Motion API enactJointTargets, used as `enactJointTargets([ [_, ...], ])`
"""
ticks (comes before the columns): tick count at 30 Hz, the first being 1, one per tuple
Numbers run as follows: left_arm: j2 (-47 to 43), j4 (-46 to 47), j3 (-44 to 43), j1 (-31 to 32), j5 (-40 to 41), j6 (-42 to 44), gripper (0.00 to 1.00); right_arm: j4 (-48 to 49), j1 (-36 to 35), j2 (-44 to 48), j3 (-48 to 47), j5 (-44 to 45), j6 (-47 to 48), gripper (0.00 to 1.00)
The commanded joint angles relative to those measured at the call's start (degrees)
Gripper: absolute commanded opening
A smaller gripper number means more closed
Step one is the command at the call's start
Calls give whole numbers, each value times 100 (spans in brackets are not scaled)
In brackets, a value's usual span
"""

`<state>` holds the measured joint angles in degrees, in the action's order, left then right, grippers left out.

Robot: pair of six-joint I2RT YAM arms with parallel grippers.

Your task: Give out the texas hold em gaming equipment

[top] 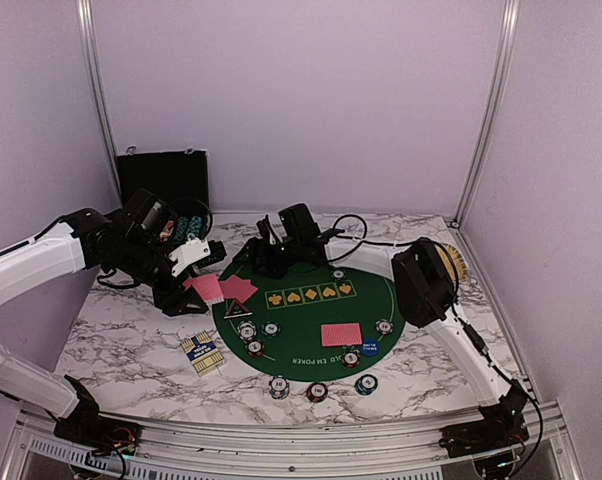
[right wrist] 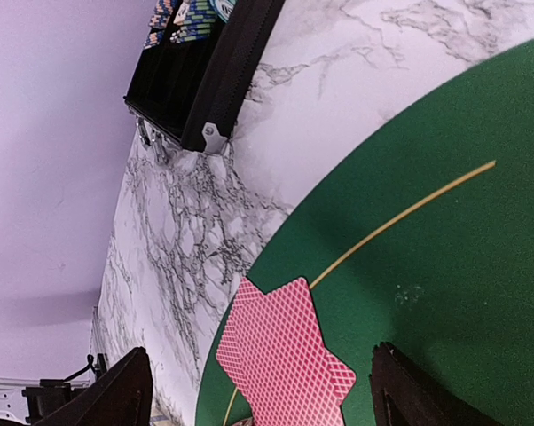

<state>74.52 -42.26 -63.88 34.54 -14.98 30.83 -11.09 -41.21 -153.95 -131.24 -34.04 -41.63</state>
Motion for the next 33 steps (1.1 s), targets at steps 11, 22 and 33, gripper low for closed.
enactJointTargets([
  [11,-155,53,-81,-24,-71,-33,0,149,-254,-486,-323,-213,-70,83],
  [22,-154,56,-99,-20,-93,-39,0,0,-358,-311,-313,-304,76,83],
  [33,-174,56,-81,-27,-76,-27,0,639,-86,668,304,-341,-81,86],
])
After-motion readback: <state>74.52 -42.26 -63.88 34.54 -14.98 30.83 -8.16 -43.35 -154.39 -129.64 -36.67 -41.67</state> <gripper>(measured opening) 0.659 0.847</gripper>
